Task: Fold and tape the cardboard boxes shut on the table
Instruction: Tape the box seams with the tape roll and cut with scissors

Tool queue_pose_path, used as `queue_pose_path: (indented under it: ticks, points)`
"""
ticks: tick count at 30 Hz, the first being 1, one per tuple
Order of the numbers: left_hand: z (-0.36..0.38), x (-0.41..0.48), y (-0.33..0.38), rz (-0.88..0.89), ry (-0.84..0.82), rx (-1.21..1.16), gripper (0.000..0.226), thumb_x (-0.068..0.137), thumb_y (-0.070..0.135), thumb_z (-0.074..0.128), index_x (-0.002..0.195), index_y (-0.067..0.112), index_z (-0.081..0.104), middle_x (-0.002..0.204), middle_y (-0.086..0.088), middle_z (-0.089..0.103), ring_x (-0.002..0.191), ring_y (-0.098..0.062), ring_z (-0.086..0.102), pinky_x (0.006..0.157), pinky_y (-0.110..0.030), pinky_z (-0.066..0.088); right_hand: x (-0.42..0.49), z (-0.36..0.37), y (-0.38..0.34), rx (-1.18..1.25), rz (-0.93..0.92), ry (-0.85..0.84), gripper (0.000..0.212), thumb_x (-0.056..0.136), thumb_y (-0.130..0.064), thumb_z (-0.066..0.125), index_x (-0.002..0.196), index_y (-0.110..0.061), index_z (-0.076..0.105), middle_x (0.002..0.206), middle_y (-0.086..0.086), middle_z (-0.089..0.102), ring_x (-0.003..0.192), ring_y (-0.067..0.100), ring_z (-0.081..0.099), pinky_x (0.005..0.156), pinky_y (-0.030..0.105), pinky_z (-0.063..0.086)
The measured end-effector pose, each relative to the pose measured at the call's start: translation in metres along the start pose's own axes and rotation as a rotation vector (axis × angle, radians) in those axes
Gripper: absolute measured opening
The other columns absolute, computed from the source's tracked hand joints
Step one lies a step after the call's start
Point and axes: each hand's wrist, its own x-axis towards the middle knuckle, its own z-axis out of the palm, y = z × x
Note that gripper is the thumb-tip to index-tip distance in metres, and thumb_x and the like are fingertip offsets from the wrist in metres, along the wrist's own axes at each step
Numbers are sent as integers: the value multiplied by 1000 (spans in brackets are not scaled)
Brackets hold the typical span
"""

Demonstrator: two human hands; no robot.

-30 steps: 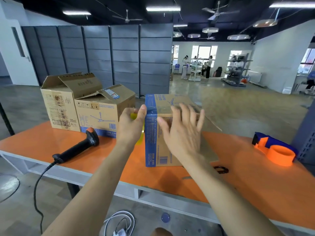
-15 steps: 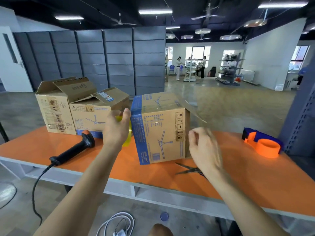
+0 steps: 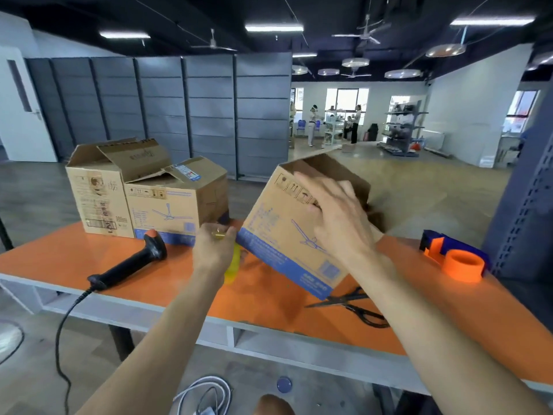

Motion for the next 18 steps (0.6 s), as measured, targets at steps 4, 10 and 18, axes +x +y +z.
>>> queue_pose_path:
  ticks: [4, 10, 18]
  points:
    - [-2, -4, -30, -26, 77, 196, 19, 97, 26, 60, 110, 16, 52, 102, -21, 71, 88, -41, 72, 87, -53, 57, -23, 5, -18, -242, -80, -121, 84, 82, -15, 67, 157, -28, 30, 142, -7, 50, 120, 26, 46, 93, 46, 49]
    - [-18, -16, -6, 236, 212, 389, 34, 96, 33, 62, 120, 16, 47, 105, -14, 71, 100, -38, 66, 90, -50, 50, -32, 18, -23, -270, -111, -84, 78, 85, -15, 63, 155, -29, 32, 145, -7, 50, 124, 24, 47, 99, 45, 45]
    - [-10, -55, 35, 568, 156, 305, 37, 94, 42, 68, 116, 26, 43, 107, 0, 61, 103, -26, 57, 87, -45, 46, -45, 31, -38, -173, -194, -58, 60, 81, -4, 59, 140, -15, 56, 142, 2, 56, 130, 24, 50, 106, 42, 45]
